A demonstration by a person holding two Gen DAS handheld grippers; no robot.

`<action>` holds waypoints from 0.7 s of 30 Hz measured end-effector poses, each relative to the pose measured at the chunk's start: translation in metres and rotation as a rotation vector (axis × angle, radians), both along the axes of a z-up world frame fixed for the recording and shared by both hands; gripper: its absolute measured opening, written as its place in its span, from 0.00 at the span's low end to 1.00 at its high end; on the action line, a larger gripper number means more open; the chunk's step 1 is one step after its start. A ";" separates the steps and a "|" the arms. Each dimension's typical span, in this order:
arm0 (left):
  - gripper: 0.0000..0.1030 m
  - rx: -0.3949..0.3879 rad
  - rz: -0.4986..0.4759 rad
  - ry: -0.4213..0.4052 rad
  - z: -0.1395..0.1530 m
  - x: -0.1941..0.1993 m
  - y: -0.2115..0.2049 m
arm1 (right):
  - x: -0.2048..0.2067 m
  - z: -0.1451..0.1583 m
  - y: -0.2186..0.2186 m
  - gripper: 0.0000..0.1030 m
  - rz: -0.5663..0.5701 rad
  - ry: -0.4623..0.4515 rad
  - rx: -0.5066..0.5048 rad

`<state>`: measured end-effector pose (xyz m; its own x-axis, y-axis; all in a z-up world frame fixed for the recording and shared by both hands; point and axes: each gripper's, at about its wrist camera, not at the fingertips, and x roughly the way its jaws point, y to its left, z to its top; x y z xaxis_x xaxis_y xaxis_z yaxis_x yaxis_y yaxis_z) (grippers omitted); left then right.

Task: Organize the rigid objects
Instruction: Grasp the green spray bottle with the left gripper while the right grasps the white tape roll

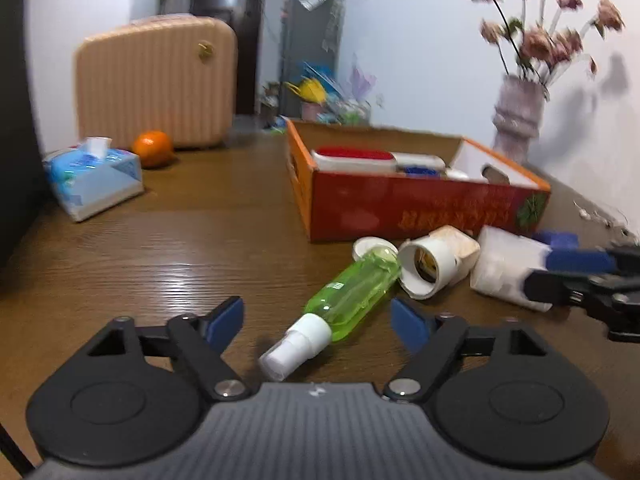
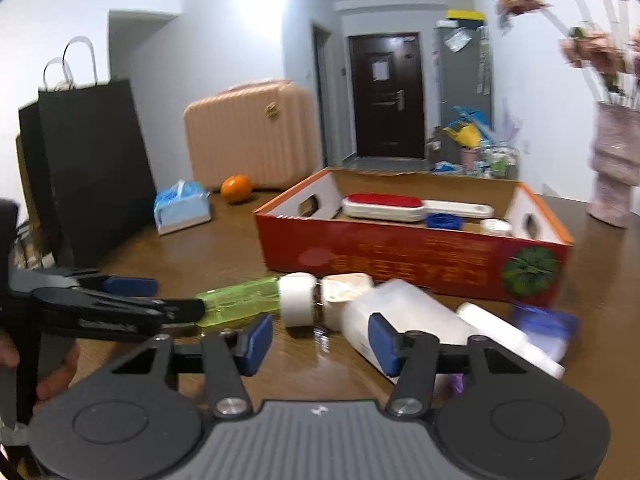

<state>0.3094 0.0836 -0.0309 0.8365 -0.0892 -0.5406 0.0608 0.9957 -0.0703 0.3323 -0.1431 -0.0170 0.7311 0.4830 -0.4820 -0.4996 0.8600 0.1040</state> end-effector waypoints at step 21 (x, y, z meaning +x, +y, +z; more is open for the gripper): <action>0.31 -0.082 -0.023 0.017 -0.006 -0.028 0.003 | -0.015 -0.014 0.054 0.23 0.118 0.005 -0.086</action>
<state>0.2814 0.0865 -0.0374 0.8248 -0.1527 -0.5444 0.0814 0.9849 -0.1529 0.3178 -0.0889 -0.0310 0.6692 0.5218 -0.5290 -0.5971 0.8014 0.0353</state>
